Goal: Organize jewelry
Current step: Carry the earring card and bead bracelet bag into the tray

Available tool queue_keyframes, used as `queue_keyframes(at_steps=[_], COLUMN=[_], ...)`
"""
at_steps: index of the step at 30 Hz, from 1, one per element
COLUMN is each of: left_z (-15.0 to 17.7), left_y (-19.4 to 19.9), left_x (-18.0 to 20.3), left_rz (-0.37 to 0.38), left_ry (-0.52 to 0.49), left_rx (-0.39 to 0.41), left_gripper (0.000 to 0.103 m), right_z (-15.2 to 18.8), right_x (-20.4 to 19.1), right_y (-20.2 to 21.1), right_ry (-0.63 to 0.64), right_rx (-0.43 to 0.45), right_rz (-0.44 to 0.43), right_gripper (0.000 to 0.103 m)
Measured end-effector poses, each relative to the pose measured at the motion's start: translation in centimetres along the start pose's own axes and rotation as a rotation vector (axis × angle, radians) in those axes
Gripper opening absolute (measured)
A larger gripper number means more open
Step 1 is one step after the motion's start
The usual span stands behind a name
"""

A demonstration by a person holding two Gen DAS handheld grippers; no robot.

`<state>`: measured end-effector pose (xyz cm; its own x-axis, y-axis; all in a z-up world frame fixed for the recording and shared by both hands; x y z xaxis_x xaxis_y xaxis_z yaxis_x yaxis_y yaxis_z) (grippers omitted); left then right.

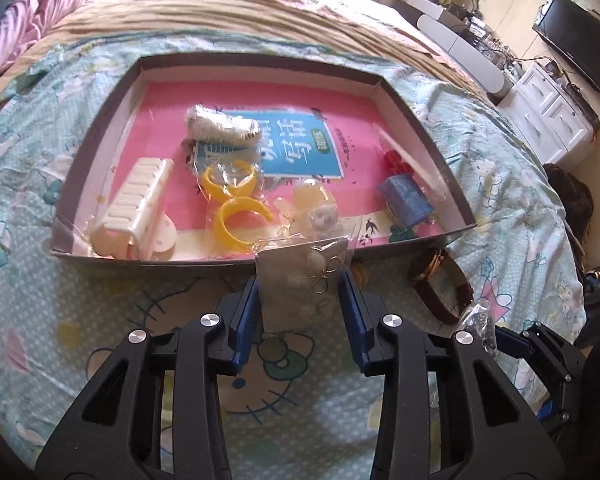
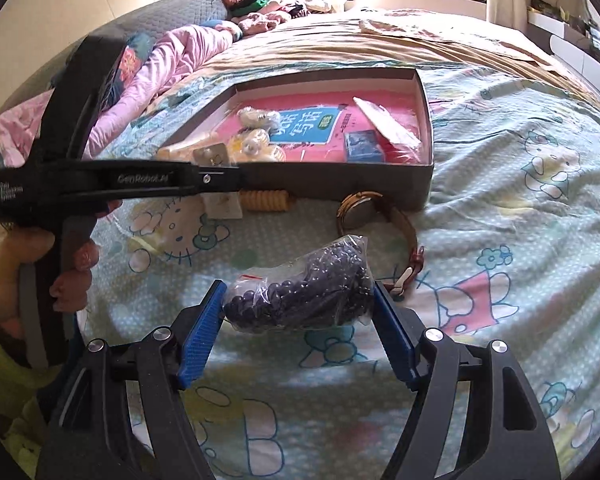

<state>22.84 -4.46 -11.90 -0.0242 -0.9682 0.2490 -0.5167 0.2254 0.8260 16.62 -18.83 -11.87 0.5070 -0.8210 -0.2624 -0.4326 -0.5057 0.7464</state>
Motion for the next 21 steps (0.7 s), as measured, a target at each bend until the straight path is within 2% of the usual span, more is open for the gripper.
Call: queue_keyframes(at_steps=[4,9,21], left_z=[-1.3,-3.0,-5.3], left_y=[3.3,6.0,8.5], left_x=[0.0,-1.8,-6.0], left_rz=[0.022,-0.001,-0.069], left_ry=[-0.008,0.017,0.07], left_rx=[0.075,0.133,0.198], left_gripper=[0.03,0.03,0.03], right_z=[-1.2,-3.1,-8.2], right_x=[-0.1,-0.4,-1.1], right_y=[0.9,1.7,1.5], right_ry=[0.004,0.014,0.049], right_rx=[0.033,0.077,0.148], right_rz=[-0.004,-0.006,0.012], right_gripper=[0.071,0.071,0.071])
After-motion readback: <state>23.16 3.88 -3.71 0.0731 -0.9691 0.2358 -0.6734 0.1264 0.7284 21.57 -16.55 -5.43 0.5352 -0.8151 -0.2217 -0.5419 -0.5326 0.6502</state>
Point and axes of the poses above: each gripper's, at about its wrist camera, not at the fingertips, and y roughly against the way its jaws point, x to its right, z to its underside, the point moved 9 cm from there along -y, roughly the way its jaws point, and after that the axes turned 1 degree about -z, right-handed, at the moved point
